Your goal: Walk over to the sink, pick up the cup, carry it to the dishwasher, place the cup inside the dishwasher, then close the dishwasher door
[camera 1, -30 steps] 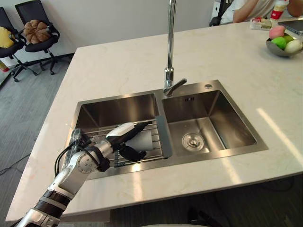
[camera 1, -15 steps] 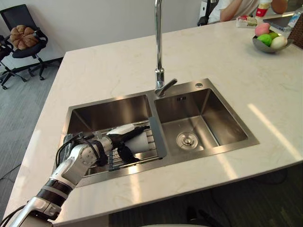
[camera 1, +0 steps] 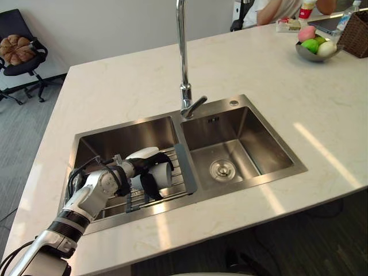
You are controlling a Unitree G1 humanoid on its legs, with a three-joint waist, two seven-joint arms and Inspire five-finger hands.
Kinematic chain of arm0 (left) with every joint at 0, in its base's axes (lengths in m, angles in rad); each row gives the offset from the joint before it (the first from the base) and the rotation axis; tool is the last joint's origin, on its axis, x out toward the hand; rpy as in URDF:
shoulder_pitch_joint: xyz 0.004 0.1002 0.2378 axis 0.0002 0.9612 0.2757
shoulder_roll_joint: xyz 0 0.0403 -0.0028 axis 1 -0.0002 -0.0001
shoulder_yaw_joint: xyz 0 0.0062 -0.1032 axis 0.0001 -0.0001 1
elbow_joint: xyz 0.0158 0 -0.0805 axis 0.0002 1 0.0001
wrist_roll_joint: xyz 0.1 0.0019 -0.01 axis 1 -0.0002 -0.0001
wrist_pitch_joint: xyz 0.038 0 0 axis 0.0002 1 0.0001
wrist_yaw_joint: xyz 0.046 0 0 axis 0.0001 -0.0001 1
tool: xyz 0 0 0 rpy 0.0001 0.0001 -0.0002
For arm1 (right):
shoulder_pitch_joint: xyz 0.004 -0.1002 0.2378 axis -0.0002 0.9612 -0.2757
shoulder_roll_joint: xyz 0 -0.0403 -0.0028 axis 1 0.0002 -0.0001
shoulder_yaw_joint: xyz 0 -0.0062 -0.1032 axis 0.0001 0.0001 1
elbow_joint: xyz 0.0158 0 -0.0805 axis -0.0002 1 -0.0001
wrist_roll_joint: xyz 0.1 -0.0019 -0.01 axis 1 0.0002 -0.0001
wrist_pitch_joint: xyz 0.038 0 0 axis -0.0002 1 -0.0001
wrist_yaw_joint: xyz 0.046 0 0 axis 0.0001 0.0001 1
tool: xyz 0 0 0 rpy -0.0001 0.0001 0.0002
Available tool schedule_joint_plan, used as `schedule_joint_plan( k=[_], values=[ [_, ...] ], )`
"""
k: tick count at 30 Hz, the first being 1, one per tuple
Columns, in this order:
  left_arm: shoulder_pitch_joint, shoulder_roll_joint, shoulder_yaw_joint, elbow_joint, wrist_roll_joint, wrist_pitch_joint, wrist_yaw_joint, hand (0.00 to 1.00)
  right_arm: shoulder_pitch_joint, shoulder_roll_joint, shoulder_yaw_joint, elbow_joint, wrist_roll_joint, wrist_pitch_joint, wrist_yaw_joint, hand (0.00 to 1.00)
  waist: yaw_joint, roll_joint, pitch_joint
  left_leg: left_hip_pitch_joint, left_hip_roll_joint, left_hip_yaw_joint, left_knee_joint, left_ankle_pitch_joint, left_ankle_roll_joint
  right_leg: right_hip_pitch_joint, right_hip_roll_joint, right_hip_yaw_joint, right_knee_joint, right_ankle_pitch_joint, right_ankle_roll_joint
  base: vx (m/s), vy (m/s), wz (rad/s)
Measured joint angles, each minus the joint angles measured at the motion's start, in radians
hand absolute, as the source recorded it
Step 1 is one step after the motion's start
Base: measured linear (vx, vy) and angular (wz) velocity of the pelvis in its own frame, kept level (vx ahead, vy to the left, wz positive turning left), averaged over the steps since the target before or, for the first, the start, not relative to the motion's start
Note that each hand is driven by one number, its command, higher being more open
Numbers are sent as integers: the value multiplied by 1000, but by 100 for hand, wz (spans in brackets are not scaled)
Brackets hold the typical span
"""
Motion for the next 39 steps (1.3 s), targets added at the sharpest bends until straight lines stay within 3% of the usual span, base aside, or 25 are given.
schedule_joint_plan(
  k=[7, 12, 14, 19, 24, 25, 26, 27, 29, 31, 33, 34, 35, 37, 39],
  values=[
    [64, 0, -18, -47, -9, -63, 147, 0, 0, -7, 6, 3, -1, 0, 6, 100, 7, -1, 5, -10, -6, -41, 8, 1, 1, 17, -12, -72, 0, 0, 0, -24, -2, 16],
    [125, 1, 15, -153, -19, -95, 253, 0, -2, -22, 8, 18, -13, 1, 29, 100, 36, -4, 9, -25, -9, -76, 26, 2, 5, 34, -21, -110, 0, -1, -1, -39, 0, 20],
    [176, 0, 71, -249, -97, -93, 276, 0, -1, -25, 7, 20, -20, 1, 40, 100, 42, -5, 10, -42, -11, -97, 37, 4, 8, 37, -25, -129, 0, -1, -2, -41, -5, 29],
    [283, -109, 239, -555, -268, -83, 282, 0, 2, -37, -3, 52, -61, 1, 56, 100, 118, -6, 11, -98, -26, -178, 121, 9, 18, 74, -44, -207, 1, -9, -10, -68, -8, 45],
    [382, -182, 401, -636, -359, -91, 330, 0, -9, -41, -8, 85, -99, 3, 57, 100, 161, -13, 15, -119, -46, -204, 138, 39, 47, 95, -69, -262, -1, -30, -12, -157, -5, 39],
    [401, -210, 460, -635, -388, -110, 347, 0, -12, -51, -21, 94, -115, 6, 58, 100, 174, 25, -2, -135, -14, -202, 125, 16, 67, 94, -44, -278, 34, -16, -21, -130, -32, 30],
    [413, -227, 490, -629, -404, -118, 360, 0, -14, -46, -39, 99, -120, 6, 57, 100, 176, 29, 0, -136, -9, -205, 131, 15, 66, 86, -40, -279, 94, -50, -28, -60, -54, 27],
    [441, -253, 558, -628, -435, -125, 387, 0, -9, -39, -46, 94, -132, 7, 63, 100, 178, 12, -5, -134, -16, -211, 130, 18, 81, 87, -42, -285, 117, -98, -29, -22, -38, 27],
    [463, -279, 629, -629, -490, -128, 416, 0, -2, -26, -63, 100, -145, 11, 67, 100, 193, 9, -5, -134, -17, -227, 133, 25, 94, 120, -32, -311, 75, -85, -37, -49, -34, 30],
    [490, -299, 672, -629, -549, -139, 416, 0, 11, -25, -91, 100, -159, 12, 68, 100, 206, 9, -8, -139, -20, -231, 119, 39, 121, 132, -34, -340, 64, -84, -37, -40, -37, 50],
    [513, -329, 683, -629, -609, -142, 407, 0, 13, -11, -132, 113, -167, 15, 70, 100, 205, 2, -12, -139, -20, -137, 71, 65, 265, 147, -67, -407, 69, -90, -28, -9, -25, 88],
    [515, -340, 683, -629, -620, -142, 403, 0, 17, -10, -143, 116, -167, 15, 70, 100, 200, -12, -10, -139, -18, -91, 52, 67, 305, 150, -79, -431, 70, -93, -24, 45, 12, 135],
    [506, -360, 683, -629, -638, -142, 395, 0, 32, -5, -177, 115, -172, 13, 72, 100, 182, -12, -11, -141, 1, 41, 19, 88, 356, 173, -105, -517, 75, -80, -14, 89, 50, 159],
    [491, -374, 682, -628, -671, -144, 375, 0, 56, -1, -220, 113, -171, 5, 74, 100, 163, -12, -14, -142, 31, 235, 9, 94, 392, 205, -139, -626, 91, -92, 2, 138, 109, 165],
    [467, -376, 680, -621, -721, -156, 362, 0, 82, 1, -265, 110, -172, -8, 78, 100, 161, -11, -15, -157, 46, 371, 38, 105, 383, 225, -183, -715, 121, -109, 26, 105, 169, 142]
  ],
)
